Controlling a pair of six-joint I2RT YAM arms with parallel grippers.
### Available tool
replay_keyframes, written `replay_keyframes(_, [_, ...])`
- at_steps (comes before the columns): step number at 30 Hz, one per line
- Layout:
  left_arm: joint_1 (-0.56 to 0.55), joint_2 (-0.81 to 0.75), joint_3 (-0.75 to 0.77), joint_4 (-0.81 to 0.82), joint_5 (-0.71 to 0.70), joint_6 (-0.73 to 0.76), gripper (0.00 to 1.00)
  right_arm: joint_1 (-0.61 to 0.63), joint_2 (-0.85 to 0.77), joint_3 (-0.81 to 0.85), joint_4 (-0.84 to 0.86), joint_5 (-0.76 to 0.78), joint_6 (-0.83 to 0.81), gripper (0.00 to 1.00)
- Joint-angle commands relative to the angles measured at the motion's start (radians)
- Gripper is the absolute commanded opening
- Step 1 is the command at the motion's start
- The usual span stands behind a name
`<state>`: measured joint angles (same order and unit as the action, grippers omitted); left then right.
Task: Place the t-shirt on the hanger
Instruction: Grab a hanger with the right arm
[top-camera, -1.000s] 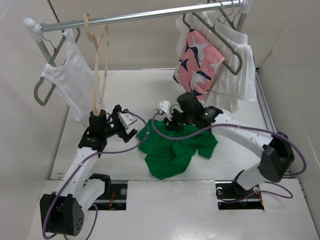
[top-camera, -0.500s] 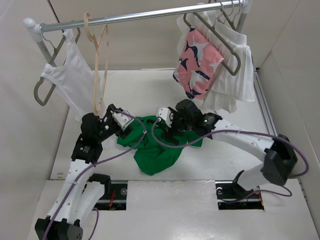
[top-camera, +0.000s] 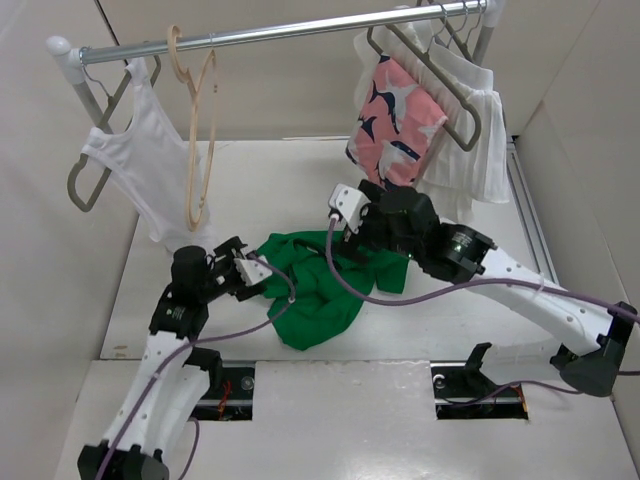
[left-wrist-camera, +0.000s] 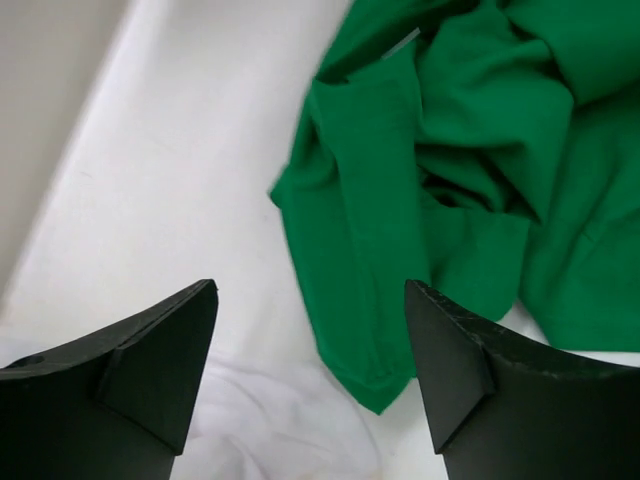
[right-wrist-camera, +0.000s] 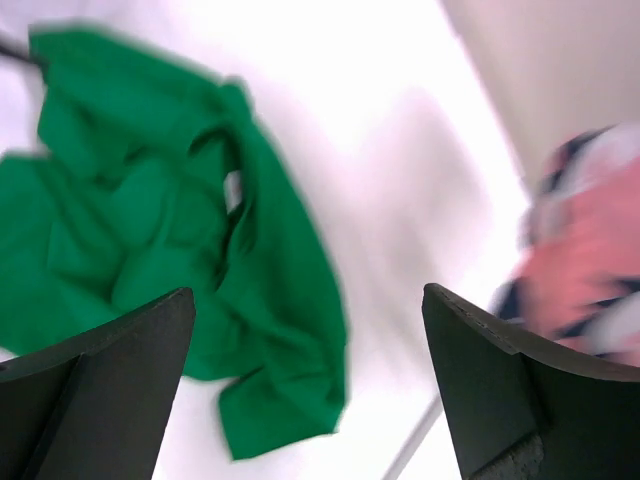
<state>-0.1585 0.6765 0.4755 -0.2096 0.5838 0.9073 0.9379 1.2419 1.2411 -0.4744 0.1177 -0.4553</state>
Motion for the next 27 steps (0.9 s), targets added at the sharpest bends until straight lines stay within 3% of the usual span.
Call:
replay_keyframes(1, [0.005, -0.136, -0.087, 0.102, 0.031, 0.028, 0.73, 0.009, 0.007, 0.203, 0.045, 0.017, -0.051, 1.0])
replay_keyframes(5, [-0.016, -0.308, -0.144, 0.09, 0.031, 0.042, 0.78, 0.009, 0.148, 0.513, 0.054, -0.127, -0.08, 1.0])
replay_keyframes(8, [-0.027, -0.351, -0.144, 0.046, 0.022, 0.016, 0.8, 0.009, 0.295, 0.775, 0.097, -0.324, -0.101, 1.0])
replay_keyframes(10, [-0.027, -0.361, -0.135, 0.02, 0.022, 0.004, 0.8, 0.009, 0.347, 0.848, 0.208, -0.47, -0.102, 1.0])
replay_keyframes(13, [-0.027, -0.351, -0.114, -0.023, 0.002, 0.004, 0.81, 0.009, 0.361, 0.77, 0.457, -0.524, 0.076, 1.0])
replay_keyframes(14, [-0.027, -0.351, -0.113, -0.024, -0.01, -0.005, 0.81, 0.009, 0.361, 0.737, 0.653, -0.524, 0.145, 1.0])
replay_keyframes(17, [-0.027, -0.341, -0.101, -0.037, -0.035, -0.014, 0.81, 0.009, 0.396, 0.673, 0.908, -0.535, 0.366, 1.0])
replay_keyframes(23, [-0.027, -0.341, -0.101, -0.047, -0.035, -0.024, 0.81, -0.011, 0.678, 0.886, 1.019, -0.67, 0.883, 0.97])
replay_keyframes(24, [-0.027, -0.341, -0.101, -0.047, -0.035, -0.024, 0.81, -0.011, 0.706, 0.896, 1.095, -0.681, 0.935, 0.92])
replay_keyframes(27, [-0.027, -0.341, -0.101, -0.056, -0.025, -0.024, 0.81, -0.002, 0.743, 0.902, 1.096, -0.663, 1.008, 0.92])
